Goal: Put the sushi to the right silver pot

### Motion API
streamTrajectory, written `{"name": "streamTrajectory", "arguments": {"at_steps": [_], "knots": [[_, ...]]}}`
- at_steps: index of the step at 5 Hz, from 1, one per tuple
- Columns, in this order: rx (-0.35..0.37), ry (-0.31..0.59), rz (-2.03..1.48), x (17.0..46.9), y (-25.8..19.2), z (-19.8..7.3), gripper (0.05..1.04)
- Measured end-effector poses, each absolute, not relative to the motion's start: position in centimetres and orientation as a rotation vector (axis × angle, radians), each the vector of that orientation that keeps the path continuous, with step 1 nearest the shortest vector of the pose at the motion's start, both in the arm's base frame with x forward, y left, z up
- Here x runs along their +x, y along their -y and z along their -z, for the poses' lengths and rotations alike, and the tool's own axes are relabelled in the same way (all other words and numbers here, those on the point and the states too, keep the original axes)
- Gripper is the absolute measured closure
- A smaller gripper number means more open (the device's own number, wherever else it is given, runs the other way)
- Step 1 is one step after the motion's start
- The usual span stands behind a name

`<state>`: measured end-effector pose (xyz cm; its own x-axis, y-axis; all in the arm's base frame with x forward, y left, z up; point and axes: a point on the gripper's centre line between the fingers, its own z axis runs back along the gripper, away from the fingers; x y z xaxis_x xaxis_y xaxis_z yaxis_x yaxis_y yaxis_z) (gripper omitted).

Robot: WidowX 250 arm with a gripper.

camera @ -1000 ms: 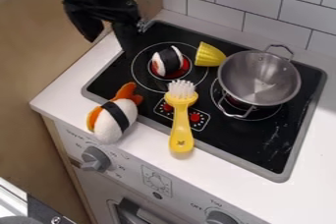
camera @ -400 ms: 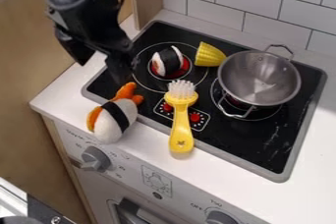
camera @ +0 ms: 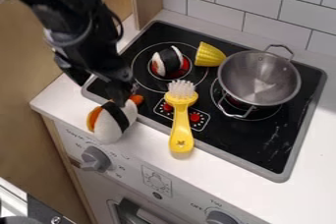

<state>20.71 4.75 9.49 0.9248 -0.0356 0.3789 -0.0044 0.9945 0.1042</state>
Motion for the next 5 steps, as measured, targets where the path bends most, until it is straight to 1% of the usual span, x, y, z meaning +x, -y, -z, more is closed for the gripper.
{"name": "streamTrajectory", "arguments": {"at_steps": [2, 3, 5], "knots": [[0.106, 0.416, -0.014, 19.9, -4.2, -7.8, 0.082], [0.104, 0.445, -0.012, 19.7, -4.0, -7.1, 0.082], [0.078, 0.491, -0.03, 20.0, -3.7, -5.2, 0.082]]}}
